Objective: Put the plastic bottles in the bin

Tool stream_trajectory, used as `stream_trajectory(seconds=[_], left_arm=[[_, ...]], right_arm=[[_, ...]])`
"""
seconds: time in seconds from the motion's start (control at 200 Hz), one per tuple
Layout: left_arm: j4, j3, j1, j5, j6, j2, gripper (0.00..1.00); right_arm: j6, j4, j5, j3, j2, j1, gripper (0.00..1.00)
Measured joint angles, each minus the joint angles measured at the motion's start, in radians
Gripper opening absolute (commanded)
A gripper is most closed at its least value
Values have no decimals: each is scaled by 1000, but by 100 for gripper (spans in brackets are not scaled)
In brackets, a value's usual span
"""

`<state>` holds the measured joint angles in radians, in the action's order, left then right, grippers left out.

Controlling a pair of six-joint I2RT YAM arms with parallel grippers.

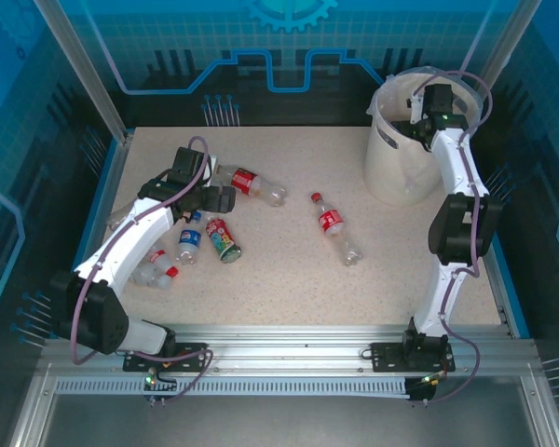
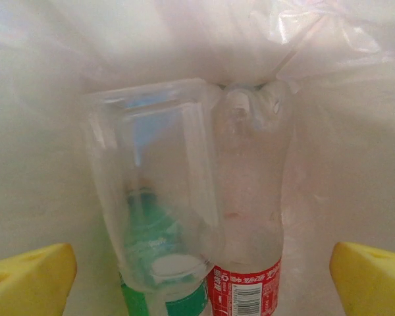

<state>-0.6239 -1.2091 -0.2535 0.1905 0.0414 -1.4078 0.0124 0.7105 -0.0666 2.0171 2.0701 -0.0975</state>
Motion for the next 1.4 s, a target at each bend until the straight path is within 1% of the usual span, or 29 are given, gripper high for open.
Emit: stream_trajectory(seconds=[0.225,0.355,0.5,0.7,0.84,0.906,0.991,1.076,1.151,1.251,1.396], left_arm=[[0,0,0,0,0,0,99],[0,0,0,0,0,0,99],[0,0,0,0,0,0,99],[0,0,-6,0,1,0,99],[-4,-3,-37,-2,12,0,99],[-15,-18,-56,-8,20,-2,99],[-37,-61,-78,-22,36,-17,99],[-46,-107,-92,-31,39,-31,99],[-50,-131,-96,-35,43,-34,99],[-58,-151,-97,-39,45,-36,99],[-64,-153,-98,-50,38,-37,99]], right_arm=[[0,25,0,49,-3,0,100],[0,41,-2,50,-39,0,100],[0,45,-3,50,-136,1,100],[0,29,-10,29,-336,34,100],[0,20,-42,-49,-484,126,100],[5,16,-70,-97,-540,202,100],[13,17,-114,-159,-591,329,100],[14,36,-147,-208,-605,447,98],[-5,57,-161,-265,-606,521,96],[-35,90,-158,-360,-587,570,95],[-66,105,-141,-467,-477,579,95]])
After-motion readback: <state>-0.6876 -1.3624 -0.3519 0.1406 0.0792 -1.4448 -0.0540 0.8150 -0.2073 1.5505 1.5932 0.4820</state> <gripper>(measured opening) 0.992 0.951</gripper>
